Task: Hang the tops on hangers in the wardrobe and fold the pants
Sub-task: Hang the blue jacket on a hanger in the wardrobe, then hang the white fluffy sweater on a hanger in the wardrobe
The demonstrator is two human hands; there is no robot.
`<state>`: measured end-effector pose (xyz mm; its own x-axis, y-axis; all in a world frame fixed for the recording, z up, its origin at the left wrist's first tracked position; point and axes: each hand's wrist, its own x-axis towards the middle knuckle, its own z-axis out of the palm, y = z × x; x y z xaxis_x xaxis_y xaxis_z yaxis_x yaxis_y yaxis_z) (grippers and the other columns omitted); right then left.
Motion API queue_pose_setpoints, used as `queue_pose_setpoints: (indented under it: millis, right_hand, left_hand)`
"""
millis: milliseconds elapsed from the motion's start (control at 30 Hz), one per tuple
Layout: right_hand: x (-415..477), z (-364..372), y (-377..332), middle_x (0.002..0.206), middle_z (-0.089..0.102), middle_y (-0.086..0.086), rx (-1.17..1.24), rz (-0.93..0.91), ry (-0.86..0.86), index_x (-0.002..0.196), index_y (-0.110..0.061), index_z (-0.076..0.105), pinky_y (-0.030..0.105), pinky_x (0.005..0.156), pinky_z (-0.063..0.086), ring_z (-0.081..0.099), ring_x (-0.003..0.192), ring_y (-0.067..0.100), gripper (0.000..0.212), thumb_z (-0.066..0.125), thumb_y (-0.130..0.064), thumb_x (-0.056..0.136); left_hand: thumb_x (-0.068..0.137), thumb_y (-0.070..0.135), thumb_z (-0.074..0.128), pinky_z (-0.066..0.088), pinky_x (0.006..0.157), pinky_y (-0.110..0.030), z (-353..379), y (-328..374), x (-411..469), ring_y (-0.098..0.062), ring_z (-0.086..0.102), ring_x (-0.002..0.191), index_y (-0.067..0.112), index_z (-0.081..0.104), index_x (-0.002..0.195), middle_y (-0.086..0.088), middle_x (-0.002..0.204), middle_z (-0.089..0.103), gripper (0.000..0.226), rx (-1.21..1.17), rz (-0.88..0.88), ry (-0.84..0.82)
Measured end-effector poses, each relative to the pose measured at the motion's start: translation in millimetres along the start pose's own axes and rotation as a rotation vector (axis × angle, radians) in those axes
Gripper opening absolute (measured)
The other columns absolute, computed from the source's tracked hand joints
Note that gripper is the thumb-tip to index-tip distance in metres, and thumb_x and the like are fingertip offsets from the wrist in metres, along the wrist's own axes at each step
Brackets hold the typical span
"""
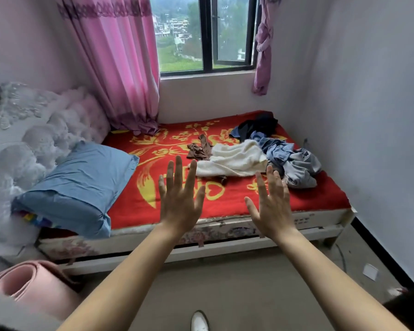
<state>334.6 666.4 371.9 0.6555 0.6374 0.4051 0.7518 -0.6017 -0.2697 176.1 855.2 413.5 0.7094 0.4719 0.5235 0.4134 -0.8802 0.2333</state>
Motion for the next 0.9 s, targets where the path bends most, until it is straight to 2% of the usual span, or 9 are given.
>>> queue_pose_setpoints:
  millis: [133, 333, 433, 533, 667, 733, 900]
  right_hand:
    - [65, 31, 29, 0.166, -0.011, 0.012, -0.032, -0.023, -0.005, 0.16, -0.016, 0.004, 0.055, 0.123, 0.007, -0.007, 0.154, 0.03, 0.09, 0.056, -0.047, 0.094]
    - [176, 68, 78, 0.167, -0.004, 0.011, -0.054, 0.095, -0.039, 0.16, -0.022, 0.005, 0.052, 0.123, 0.01, 0.0, 0.153, 0.03, 0.083, 0.055, -0.042, 0.097]
    - [223, 83, 111, 0.167, -0.007, 0.01, -0.085, 0.161, -0.05, 0.16, -0.019, 0.003, 0.045, 0.123, 0.003, -0.003, 0.154, 0.028, 0.083, 0.051, -0.044, 0.098]
    - [246, 109, 140, 0.166, -0.014, 0.01, -0.097, 0.21, -0.117, 0.16, -0.019, -0.002, 0.041, 0.122, -0.006, -0.009, 0.154, 0.026, 0.082, 0.046, -0.047, 0.099]
    - [280, 141, 199, 0.166, -0.01, 0.011, -0.099, 0.271, -0.173, 0.16, -0.019, 0.001, 0.044, 0.124, 0.005, -0.004, 0.154, 0.028, 0.083, 0.047, -0.048, 0.098]
    - [304, 162, 232, 0.167, -0.008, 0.012, -0.096, 0.319, -0.228, 0.16, -0.018, 0.002, 0.044, 0.123, 0.006, -0.003, 0.154, 0.027, 0.082, 0.047, -0.049, 0.098]
    - [368, 218, 317, 0.167, -0.003, 0.012, -0.007, 0.419, -0.373, 0.16, -0.017, 0.005, 0.045, 0.123, 0.008, -0.001, 0.154, 0.028, 0.077, 0.042, -0.049, 0.101]
  left_hand:
    - [0.098, 0.045, 0.047, 0.004, 0.117, -0.058, 58, -14, 62, -0.023, -0.012, 0.151, 0.029, 0.008, 0.157, -0.005, 0.164, -0.012, 0.072, -0.012, -0.01, -0.023]
    - [0.097, 0.047, 0.045, 0.007, 0.118, -0.061, 140, -44, 171, -0.028, -0.008, 0.151, 0.029, 0.005, 0.157, -0.006, 0.164, -0.013, 0.075, -0.028, -0.006, -0.087]
    - [0.098, 0.047, 0.045, 0.007, 0.117, -0.06, 179, -46, 233, -0.029, -0.004, 0.151, 0.026, 0.01, 0.158, -0.006, 0.164, -0.011, 0.073, -0.038, 0.013, -0.139]
    - [0.098, 0.051, 0.041, 0.007, 0.119, -0.058, 229, -47, 268, -0.026, -0.008, 0.151, 0.027, 0.01, 0.158, -0.005, 0.164, -0.011, 0.071, -0.029, -0.012, -0.244]
    - [0.099, 0.053, 0.035, 0.009, 0.118, -0.059, 304, -34, 305, -0.025, -0.016, 0.15, 0.03, -0.002, 0.157, -0.006, 0.162, -0.02, 0.072, 0.004, 0.023, -0.392]
    - [0.099, 0.053, 0.036, 0.009, 0.119, -0.058, 341, -26, 327, -0.026, -0.014, 0.15, 0.03, -0.004, 0.156, -0.006, 0.161, -0.022, 0.073, 0.037, 0.041, -0.449]
    - [0.098, 0.052, 0.039, 0.013, 0.117, -0.057, 419, -12, 379, -0.028, -0.008, 0.151, 0.027, 0.003, 0.158, -0.01, 0.164, -0.01, 0.074, 0.125, -0.015, -0.523]
